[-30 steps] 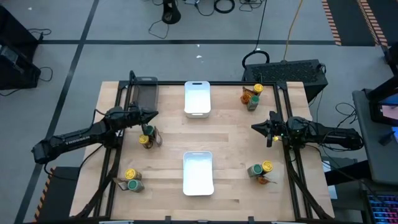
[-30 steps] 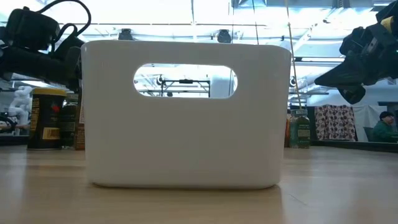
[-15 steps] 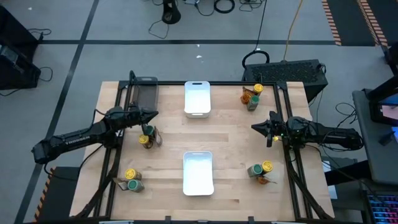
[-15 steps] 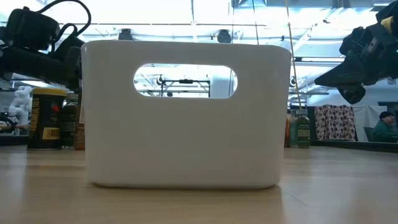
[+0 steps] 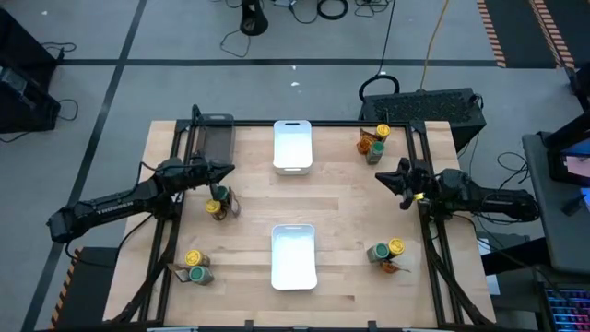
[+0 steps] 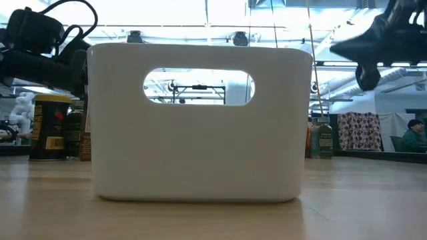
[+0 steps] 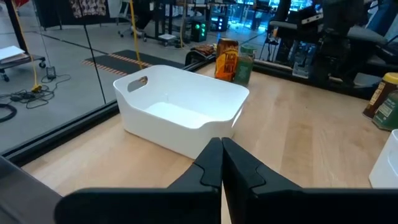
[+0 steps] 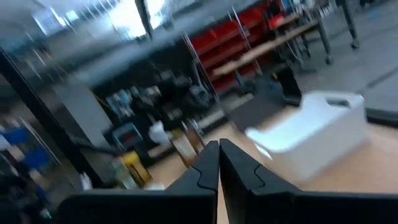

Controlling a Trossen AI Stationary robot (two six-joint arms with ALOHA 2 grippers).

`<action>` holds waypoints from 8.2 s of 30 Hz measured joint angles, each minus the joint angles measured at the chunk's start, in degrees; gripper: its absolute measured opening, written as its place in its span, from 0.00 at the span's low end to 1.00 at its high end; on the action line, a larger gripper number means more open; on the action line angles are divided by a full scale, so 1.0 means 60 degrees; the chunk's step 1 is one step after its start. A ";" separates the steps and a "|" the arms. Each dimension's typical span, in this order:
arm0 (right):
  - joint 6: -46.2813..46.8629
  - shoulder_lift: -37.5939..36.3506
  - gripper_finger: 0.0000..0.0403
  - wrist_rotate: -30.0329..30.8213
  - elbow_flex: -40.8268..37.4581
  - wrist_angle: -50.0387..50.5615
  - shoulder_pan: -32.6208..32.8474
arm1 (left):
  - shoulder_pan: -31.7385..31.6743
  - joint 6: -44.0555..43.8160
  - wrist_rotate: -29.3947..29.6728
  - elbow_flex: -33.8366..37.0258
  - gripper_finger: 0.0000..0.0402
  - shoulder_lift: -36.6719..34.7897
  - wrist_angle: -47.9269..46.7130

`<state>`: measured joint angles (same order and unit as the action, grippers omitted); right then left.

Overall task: Sort spices by type
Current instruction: Put the top right green spice bottle into the top white bin

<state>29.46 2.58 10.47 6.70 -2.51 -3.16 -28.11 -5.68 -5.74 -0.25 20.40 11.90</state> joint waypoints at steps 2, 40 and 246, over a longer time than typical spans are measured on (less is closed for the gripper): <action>-0.0051 0.0255 0.00 -0.0121 0.0000 -0.0586 0.0000 | -0.0001 -0.0315 -0.0069 -0.0001 0.02 0.0000 0.0213; -0.3544 0.8150 0.10 -0.0459 0.7103 0.3036 -0.0026 | 0.0433 -0.1715 -0.3661 -0.2042 0.02 0.0156 -0.0092; -0.9723 2.1624 0.46 -0.1488 2.0068 1.0946 -0.4601 | 0.1442 0.1998 0.1005 -0.5979 0.50 0.1599 -0.5901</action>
<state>-28.88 132.32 1.55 127.11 63.16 -30.76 -19.46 6.31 0.30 -36.12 30.00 -23.51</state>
